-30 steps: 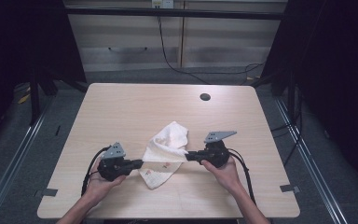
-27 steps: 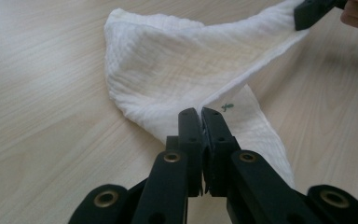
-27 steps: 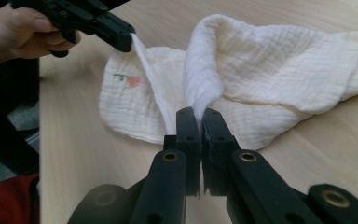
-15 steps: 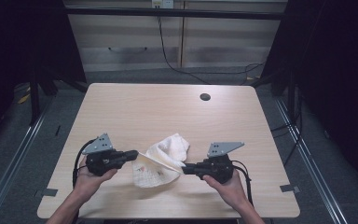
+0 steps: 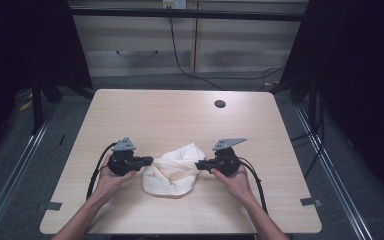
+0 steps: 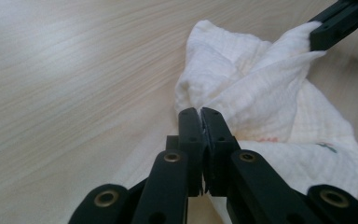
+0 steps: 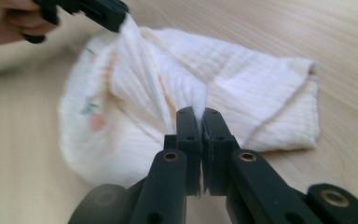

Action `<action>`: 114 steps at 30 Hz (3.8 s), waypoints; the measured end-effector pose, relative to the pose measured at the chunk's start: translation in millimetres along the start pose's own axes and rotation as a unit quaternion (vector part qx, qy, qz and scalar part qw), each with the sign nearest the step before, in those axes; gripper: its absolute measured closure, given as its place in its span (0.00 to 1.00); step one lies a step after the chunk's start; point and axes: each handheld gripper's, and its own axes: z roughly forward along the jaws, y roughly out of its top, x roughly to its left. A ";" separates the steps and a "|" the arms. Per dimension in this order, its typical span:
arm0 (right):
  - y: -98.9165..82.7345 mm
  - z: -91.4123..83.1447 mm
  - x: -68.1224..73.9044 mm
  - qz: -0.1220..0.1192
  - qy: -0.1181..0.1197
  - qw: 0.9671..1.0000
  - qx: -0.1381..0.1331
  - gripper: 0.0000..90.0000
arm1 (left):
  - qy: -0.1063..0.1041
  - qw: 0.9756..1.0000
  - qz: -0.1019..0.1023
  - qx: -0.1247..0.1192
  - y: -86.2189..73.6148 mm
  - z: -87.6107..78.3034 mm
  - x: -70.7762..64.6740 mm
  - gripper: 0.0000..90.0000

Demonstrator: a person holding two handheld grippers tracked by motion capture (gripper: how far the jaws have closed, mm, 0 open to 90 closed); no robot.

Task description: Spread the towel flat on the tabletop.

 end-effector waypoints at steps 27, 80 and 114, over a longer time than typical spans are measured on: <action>-57.5 -37.6 6.0 0.022 -0.062 0.997 0.052 0.98 | -0.045 0.999 0.008 0.027 18.2 60.6 -34.5 0.67; -22.0 -84.2 1.4 0.038 -0.075 0.994 -0.070 0.98 | -0.043 0.998 -0.004 -0.049 -2.6 -30.1 -31.8 0.97; 97.1 -154.5 36.7 -0.062 -0.106 0.976 -0.180 0.98 | 0.034 0.982 0.083 -0.166 86.9 -128.6 -31.0 0.97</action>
